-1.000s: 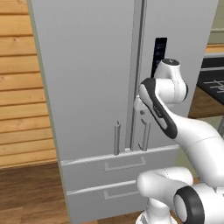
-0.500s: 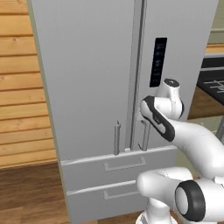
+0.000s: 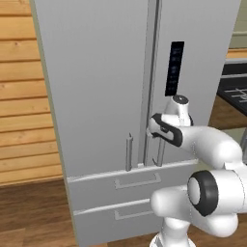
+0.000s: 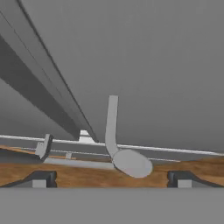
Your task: Take the strawberry from the fridge and place it on top of the pancake, located on the dining counter.
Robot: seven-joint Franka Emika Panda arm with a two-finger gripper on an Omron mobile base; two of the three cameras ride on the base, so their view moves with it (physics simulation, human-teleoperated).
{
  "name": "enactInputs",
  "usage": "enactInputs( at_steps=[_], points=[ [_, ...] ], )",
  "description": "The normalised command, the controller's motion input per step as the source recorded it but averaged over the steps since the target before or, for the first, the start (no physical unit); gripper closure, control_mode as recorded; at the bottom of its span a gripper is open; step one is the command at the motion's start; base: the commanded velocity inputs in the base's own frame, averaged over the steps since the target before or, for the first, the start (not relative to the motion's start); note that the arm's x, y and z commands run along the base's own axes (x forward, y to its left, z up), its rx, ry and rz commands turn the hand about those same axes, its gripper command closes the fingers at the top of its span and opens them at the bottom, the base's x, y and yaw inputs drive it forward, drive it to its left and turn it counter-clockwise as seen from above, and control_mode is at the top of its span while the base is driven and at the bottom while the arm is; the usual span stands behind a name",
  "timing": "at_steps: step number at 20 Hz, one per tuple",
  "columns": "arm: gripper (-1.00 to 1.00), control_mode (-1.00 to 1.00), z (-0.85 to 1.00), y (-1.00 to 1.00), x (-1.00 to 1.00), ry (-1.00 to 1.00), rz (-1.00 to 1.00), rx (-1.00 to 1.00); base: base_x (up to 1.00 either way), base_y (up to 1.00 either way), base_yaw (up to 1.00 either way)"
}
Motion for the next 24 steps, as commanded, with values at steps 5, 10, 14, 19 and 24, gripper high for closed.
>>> enactInputs(
  at_steps=[5, 10, 14, 19, 24],
  points=[
    [-1.00, -1.00, -0.21, -0.09, 0.29, 0.00, 0.00, -0.05, 0.00, 0.00, 0.00],
    [-1.00, -1.00, -0.32, 0.00, 0.05, 0.00, 0.00, -0.05, 0.00, 0.00, 0.00],
    [-1.00, -1.00, -0.30, 0.00, 0.00, 0.00, 0.00, 0.00, 0.00, 0.00, 0.00],
    [1.00, -1.00, -0.03, 0.00, 0.00, 0.00, 0.00, 0.00, 0.00, 0.00, 0.00],
    [1.00, -1.00, 0.00, 0.00, 0.00, 0.00, 0.00, 0.00, 0.00, 0.00, 0.00]
  ],
)
